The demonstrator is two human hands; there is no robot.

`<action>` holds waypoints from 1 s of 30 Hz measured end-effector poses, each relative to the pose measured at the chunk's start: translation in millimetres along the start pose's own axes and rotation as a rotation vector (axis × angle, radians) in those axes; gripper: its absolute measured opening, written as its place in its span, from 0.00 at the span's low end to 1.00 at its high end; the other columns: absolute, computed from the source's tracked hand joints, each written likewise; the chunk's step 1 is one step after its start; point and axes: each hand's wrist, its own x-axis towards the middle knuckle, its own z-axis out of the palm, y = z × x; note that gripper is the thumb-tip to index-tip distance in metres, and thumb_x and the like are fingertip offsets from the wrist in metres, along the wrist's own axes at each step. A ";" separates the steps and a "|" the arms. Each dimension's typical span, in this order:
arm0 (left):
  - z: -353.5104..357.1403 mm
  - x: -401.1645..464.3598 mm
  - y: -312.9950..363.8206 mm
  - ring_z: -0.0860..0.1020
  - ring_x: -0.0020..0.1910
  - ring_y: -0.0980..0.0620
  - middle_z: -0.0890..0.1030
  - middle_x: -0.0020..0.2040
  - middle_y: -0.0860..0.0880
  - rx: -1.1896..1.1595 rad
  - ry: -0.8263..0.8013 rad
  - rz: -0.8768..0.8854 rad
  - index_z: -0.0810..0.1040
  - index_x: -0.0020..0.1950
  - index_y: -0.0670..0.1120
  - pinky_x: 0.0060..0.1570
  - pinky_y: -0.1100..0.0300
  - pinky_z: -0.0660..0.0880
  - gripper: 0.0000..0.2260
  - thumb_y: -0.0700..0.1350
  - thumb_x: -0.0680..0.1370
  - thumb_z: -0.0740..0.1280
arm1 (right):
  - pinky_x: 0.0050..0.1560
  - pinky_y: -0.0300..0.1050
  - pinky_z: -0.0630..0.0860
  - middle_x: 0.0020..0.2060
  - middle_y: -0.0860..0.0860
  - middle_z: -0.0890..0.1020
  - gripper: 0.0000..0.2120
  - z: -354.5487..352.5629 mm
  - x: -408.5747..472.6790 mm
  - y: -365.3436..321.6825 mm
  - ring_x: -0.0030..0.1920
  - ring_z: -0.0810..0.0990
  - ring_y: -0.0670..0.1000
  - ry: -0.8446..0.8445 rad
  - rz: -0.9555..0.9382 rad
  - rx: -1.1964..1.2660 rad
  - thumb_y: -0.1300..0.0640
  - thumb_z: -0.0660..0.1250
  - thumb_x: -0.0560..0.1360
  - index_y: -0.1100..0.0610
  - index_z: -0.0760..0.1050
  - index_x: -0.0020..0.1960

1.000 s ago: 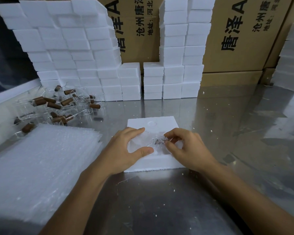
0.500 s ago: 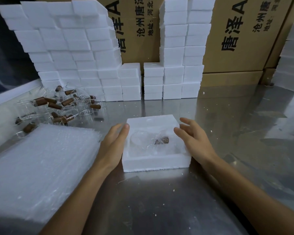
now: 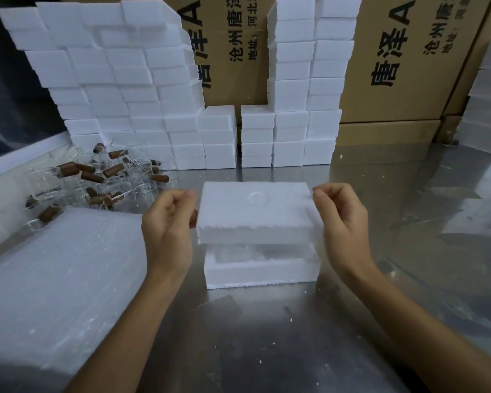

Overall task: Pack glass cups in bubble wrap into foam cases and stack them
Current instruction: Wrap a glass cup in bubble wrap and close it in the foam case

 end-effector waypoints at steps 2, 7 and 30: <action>0.9 -2.0 -1.0 0.71 0.30 0.59 0.74 0.28 0.54 0.018 -0.021 -0.007 0.78 0.39 0.44 0.31 0.67 0.68 0.12 0.51 0.76 0.64 | 0.39 0.44 0.71 0.37 0.57 0.77 0.08 0.1 -0.7 3.3 0.37 0.72 0.46 -0.012 0.012 -0.020 0.57 0.65 0.79 0.60 0.76 0.44; 2.6 -5.0 -5.4 0.69 0.35 0.54 0.74 0.37 0.36 0.111 -0.054 0.010 0.77 0.39 0.38 0.33 0.65 0.65 0.14 0.50 0.74 0.66 | 0.36 0.42 0.68 0.35 0.63 0.76 0.11 -0.2 -0.1 9.2 0.34 0.70 0.48 -0.039 0.023 -0.081 0.62 0.67 0.78 0.66 0.74 0.38; -3.9 -1.2 -30.0 0.78 0.49 0.54 0.80 0.47 0.55 0.193 -0.273 -0.119 0.75 0.43 0.50 0.43 0.66 0.71 0.07 0.50 0.68 0.68 | 0.33 0.34 0.65 0.30 0.45 0.71 0.06 -2.2 -3.6 24.3 0.32 0.67 0.43 -0.162 0.061 -0.223 0.57 0.66 0.75 0.52 0.74 0.38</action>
